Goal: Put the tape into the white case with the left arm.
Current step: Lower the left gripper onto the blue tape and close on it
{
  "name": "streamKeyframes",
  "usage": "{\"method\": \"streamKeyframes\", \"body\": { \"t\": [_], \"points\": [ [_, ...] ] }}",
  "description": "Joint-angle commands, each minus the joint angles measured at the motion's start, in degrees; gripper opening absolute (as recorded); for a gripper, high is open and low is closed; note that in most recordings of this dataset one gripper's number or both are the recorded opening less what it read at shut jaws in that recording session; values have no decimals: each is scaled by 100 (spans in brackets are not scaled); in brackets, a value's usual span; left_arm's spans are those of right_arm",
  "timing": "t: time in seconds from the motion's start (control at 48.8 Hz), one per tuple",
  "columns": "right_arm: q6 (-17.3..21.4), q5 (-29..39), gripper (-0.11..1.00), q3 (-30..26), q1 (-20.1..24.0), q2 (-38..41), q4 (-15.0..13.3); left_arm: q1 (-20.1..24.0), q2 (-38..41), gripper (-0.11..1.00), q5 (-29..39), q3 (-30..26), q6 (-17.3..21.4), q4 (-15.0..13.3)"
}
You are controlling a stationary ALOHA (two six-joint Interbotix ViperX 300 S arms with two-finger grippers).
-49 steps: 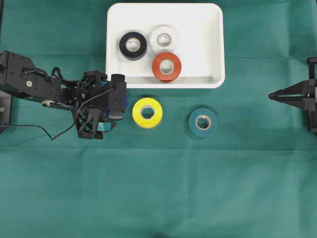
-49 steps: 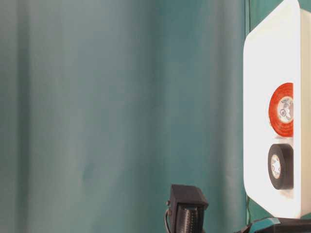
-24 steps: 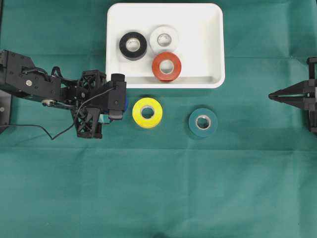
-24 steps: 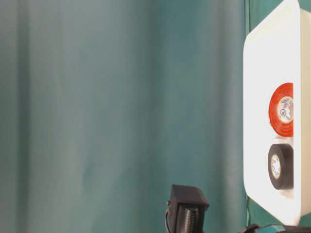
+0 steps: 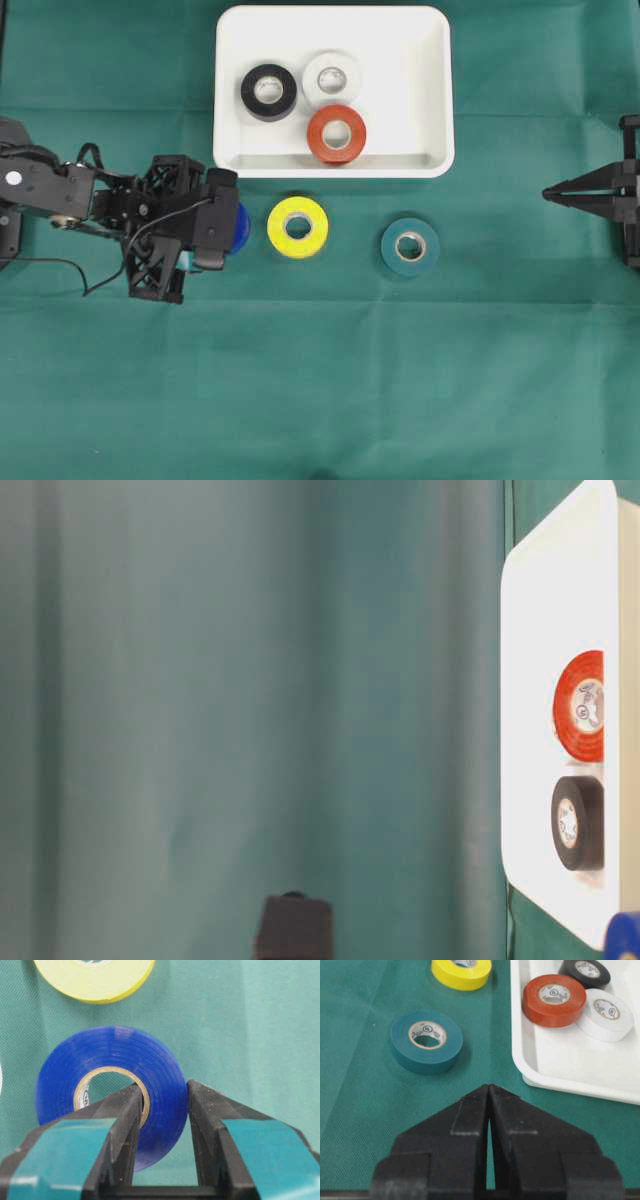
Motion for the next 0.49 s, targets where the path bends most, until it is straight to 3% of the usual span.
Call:
{"method": "streamKeyframes", "body": {
  "t": [0.0, 0.472],
  "points": [
    [9, -62, -9, -62, -9, 44, -9, -62, -264, 25, 79, -158, -9, 0],
    [9, -62, -9, -53, 0, 44, -9, 35, -308, 25, 141, -229, 26, 9]
  ]
}}
